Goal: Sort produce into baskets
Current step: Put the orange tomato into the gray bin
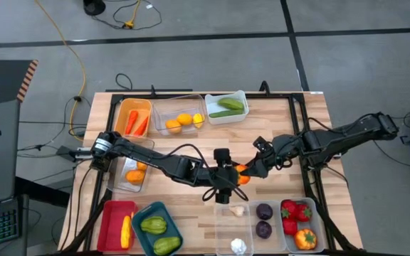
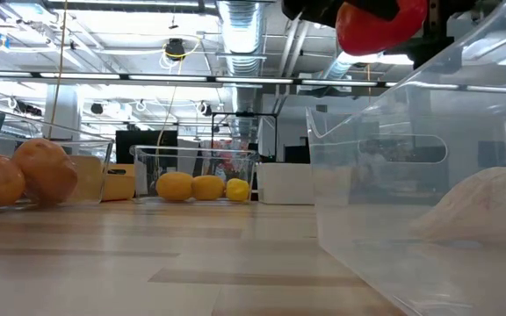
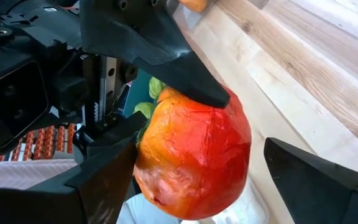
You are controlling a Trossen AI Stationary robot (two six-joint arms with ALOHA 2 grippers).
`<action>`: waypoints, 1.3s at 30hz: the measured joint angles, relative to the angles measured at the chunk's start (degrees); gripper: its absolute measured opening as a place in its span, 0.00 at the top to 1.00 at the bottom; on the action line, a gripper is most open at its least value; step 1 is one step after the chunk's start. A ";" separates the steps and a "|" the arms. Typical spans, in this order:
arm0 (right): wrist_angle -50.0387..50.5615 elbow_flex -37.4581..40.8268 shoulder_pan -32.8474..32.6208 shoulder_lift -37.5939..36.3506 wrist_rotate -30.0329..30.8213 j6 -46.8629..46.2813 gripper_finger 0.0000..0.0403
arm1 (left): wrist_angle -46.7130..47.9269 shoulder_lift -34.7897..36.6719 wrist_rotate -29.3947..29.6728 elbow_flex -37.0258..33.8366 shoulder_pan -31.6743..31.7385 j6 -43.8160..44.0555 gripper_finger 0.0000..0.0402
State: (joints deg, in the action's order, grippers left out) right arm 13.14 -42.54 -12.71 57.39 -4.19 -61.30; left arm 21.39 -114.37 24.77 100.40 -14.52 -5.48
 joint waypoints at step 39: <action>-3.10 0.11 -0.02 3.78 1.01 1.18 0.31 | 0.96 0.04 0.03 0.11 1.81 -0.96 0.22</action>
State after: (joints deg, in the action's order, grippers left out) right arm 10.04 -42.44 -12.73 61.17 -3.17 -60.12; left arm 22.35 -114.32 24.81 100.51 -12.71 -6.44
